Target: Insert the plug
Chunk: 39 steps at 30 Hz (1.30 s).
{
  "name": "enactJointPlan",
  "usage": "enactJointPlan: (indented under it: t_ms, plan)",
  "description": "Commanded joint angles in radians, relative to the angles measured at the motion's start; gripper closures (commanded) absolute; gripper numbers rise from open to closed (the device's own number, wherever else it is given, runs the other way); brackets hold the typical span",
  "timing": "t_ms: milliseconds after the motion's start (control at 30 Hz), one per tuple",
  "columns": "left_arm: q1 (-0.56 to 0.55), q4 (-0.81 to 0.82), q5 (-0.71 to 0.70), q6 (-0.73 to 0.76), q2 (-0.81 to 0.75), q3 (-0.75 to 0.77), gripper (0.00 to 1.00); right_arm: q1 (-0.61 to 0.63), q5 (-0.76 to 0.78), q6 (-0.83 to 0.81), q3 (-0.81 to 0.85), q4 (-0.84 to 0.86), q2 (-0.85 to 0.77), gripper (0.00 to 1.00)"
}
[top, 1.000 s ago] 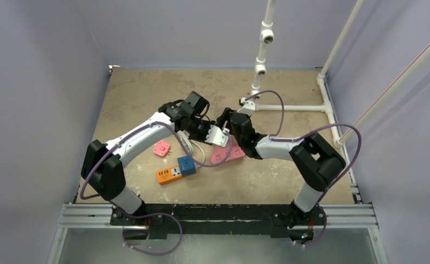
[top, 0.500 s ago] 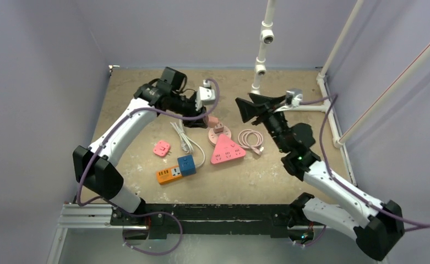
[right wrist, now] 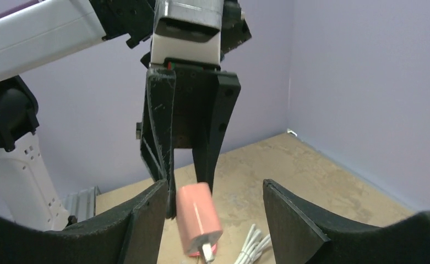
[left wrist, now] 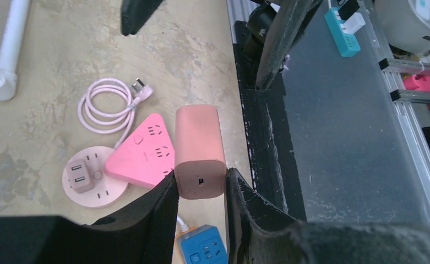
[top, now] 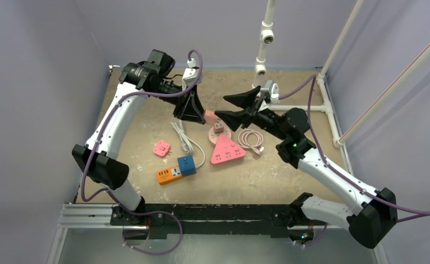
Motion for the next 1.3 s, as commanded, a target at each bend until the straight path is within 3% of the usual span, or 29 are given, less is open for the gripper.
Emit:
enactJointPlan:
  t_ms: [0, 133, 367, 500, 667, 733, 833, 933, 1100, 1267]
  plan:
    - [0.001, -0.027, 0.074, 0.002, -0.055, 0.018, 1.00, -0.012, -0.145, -0.056, 0.122, -0.015, 0.053, 0.35]
    - [0.001, 0.079, 0.052, -0.096, -0.092, -0.010, 1.00, -0.015, -0.265, -0.070, 0.158, -0.042, 0.105, 0.40]
    - [0.001, 0.209, 0.045, -0.214, -0.135, -0.039, 1.00, -0.016, -0.336, -0.097, 0.169, -0.108, 0.105, 0.48]
    - [0.001, 0.209, 0.035, -0.212, -0.139, -0.037, 1.00, -0.017, -0.332, -0.091, 0.168, -0.114, 0.101, 0.64]
    - [0.001, 0.211, 0.013, -0.193, -0.146, -0.050, 0.99, -0.017, -0.316, -0.048, 0.147, -0.053, 0.087, 0.92]
    - [0.001, 0.258, -0.010, -0.227, -0.155, -0.067, 0.66, -0.016, -0.305, -0.011, 0.123, -0.002, 0.077, 1.00]
    - [0.001, 0.463, -0.036, -0.404, -0.207, -0.144, 0.45, -0.016, -0.304, 0.068, 0.068, 0.106, 0.065, 1.00]
    - [0.001, 0.731, -0.062, -0.583, -0.281, -0.272, 0.38, -0.017, -0.300, 0.127, 0.034, 0.175, 0.060, 1.00]
    - [0.001, 0.940, -0.029, -0.788, -0.296, -0.327, 0.43, -0.017, -0.255, 0.189, -0.006, 0.258, 0.052, 1.00]
    - [0.001, 1.123, -0.002, -0.932, -0.335, -0.397, 0.19, -0.017, -0.200, 0.253, -0.052, 0.342, 0.041, 1.00]
